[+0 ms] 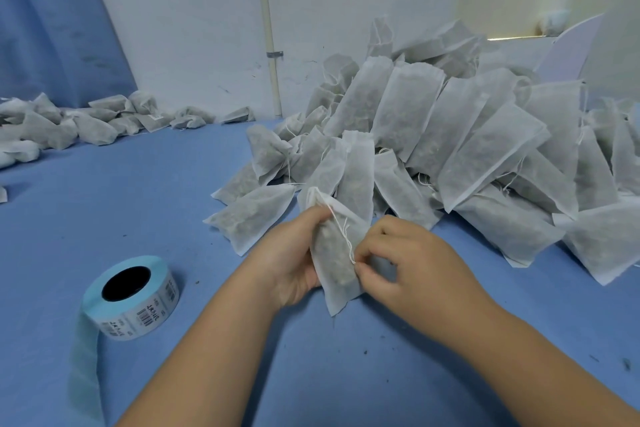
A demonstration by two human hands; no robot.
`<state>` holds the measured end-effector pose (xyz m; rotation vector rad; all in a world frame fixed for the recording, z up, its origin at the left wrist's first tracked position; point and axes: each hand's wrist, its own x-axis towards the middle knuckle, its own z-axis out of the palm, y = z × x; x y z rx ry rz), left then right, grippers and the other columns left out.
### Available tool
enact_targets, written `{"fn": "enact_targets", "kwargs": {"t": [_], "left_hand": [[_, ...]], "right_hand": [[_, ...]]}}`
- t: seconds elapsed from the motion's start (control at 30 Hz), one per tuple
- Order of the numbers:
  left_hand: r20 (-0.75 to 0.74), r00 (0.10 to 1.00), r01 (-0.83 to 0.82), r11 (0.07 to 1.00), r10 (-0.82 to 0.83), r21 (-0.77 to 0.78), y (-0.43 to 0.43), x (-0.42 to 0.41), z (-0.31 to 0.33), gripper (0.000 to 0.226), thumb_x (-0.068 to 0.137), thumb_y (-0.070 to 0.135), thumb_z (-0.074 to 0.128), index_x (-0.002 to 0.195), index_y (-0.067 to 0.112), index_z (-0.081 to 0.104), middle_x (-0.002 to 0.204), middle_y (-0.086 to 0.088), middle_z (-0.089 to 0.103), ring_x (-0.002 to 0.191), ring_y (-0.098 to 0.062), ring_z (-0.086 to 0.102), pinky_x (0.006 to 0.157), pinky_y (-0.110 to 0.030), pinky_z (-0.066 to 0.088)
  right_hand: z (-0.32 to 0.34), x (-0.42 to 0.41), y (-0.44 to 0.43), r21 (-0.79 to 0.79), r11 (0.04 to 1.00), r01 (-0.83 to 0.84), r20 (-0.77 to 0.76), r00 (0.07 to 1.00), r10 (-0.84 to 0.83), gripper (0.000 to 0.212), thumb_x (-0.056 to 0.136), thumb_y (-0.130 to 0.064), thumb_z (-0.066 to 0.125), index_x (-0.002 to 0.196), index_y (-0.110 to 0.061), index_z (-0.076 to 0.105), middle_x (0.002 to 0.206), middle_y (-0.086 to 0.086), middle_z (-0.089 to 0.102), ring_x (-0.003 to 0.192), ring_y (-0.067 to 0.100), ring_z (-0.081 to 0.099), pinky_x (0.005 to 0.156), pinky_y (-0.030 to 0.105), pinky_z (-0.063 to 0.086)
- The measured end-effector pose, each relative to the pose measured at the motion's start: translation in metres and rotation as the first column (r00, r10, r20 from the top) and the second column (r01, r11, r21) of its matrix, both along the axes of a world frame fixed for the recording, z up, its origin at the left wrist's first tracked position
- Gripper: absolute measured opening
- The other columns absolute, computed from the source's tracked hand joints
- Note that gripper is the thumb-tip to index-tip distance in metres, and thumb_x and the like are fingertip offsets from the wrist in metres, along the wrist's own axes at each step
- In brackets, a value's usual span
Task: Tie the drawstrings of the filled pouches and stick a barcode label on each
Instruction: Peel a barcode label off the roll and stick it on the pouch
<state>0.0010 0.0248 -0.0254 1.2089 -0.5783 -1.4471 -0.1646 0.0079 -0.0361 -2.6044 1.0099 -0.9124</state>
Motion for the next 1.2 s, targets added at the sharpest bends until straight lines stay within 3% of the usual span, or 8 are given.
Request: {"fn": "enact_targets", "kwargs": {"t": [0.07,0.17,0.27,0.4,0.5,0.77,1.03,1.2], "left_hand": [[0.01,0.999,0.052,0.998,-0.052,0.021,0.0,0.001,0.0,0.029,0.096,0.029,0.056,0.111,0.005,0.063,0.098,-0.019,0.074,0.082,-0.031,0.073,0.069,-0.044,0.061],[-0.018,0.98,0.198,0.98,-0.198,-0.017,0.003,0.004,0.005,0.038,0.095,0.028,0.048,0.124,0.003,0.056,0.097,-0.018,0.068,0.085,-0.033,0.069,0.077,-0.043,0.058],[0.033,0.959,0.284,0.951,-0.282,-0.122,0.005,0.001,0.004,0.033,0.094,0.013,0.053,0.12,-0.008,0.058,0.104,-0.025,0.065,0.093,-0.032,0.068,0.086,-0.039,0.057],[0.076,0.973,0.228,0.955,-0.218,-0.191,0.006,-0.001,0.002,0.034,0.087,0.0,0.058,0.117,-0.017,0.058,0.112,-0.03,0.066,0.098,-0.033,0.068,0.091,-0.036,0.056],[0.073,0.983,0.181,0.959,-0.169,-0.22,0.012,0.004,0.006,0.036,0.085,-0.006,0.057,0.118,-0.018,0.058,0.118,-0.03,0.065,0.105,-0.035,0.067,0.093,-0.038,0.056],[0.298,0.941,-0.076,0.959,0.16,-0.273,0.053,0.027,0.034,0.017,0.085,-0.011,0.058,0.097,-0.004,0.068,0.092,-0.019,0.07,0.086,-0.028,0.066,0.085,-0.039,0.052],[0.316,0.816,-0.349,0.848,0.484,-0.399,0.121,0.125,0.066,0.013,0.087,-0.005,0.061,0.089,0.002,0.072,0.081,-0.011,0.075,0.076,-0.022,0.073,0.073,-0.032,0.061],[0.23,0.754,-0.528,0.777,0.615,-0.344,0.147,0.17,0.035,0.02,0.088,-0.004,0.06,0.105,-0.002,0.068,0.095,-0.016,0.073,0.087,-0.027,0.07,0.08,-0.035,0.058]], "right_hand": [[-0.001,0.0,-0.001,0.001,1.0,-0.011,0.019,1.0,0.011,0.005,0.086,-0.021,0.065,0.085,-0.022,0.07,0.088,-0.015,0.057,0.084,0.005,0.052,0.07,0.029,0.047],[-0.004,0.001,-0.003,0.017,1.0,-0.009,0.056,0.998,0.008,0.004,0.085,-0.019,0.067,0.084,-0.023,0.07,0.088,-0.015,0.056,0.08,0.004,0.051,0.069,0.03,0.048],[-0.005,0.0,-0.006,0.063,0.997,-0.044,0.089,0.995,0.039,0.004,0.086,-0.02,0.067,0.086,-0.023,0.069,0.09,-0.015,0.056,0.082,0.005,0.053,0.073,0.031,0.048],[-0.002,-0.002,-0.008,0.117,0.989,-0.096,0.206,0.976,0.07,0.011,0.085,-0.012,0.068,0.087,-0.022,0.074,0.092,-0.015,0.062,0.088,0.004,0.058,0.076,0.018,0.045],[0.003,-0.002,-0.005,0.175,0.969,-0.175,0.342,0.933,0.107,0.019,0.085,-0.003,0.068,0.09,-0.019,0.077,0.096,-0.013,0.067,0.094,0.006,0.062,0.076,0.023,0.048],[0.011,0.015,0.016,0.297,0.886,-0.356,0.585,0.801,0.126,0.036,0.087,0.008,0.061,0.087,-0.025,0.074,0.094,-0.014,0.07,0.092,0.005,0.064,0.078,0.017,0.046],[0.009,0.076,0.063,0.451,0.826,-0.338,0.36,0.916,0.179,0.027,0.087,-0.009,0.062,0.083,-0.034,0.069,0.071,-0.015,0.064,0.053,0.001,0.051,0.054,0.011,0.041],[0.006,0.126,0.097,0.459,0.811,-0.362,0.167,0.932,0.322,0.016,0.084,-0.018,0.062,0.077,-0.032,0.064,0.073,-0.016,0.063,0.058,-0.001,0.052,0.059,0.015,0.046]]}}
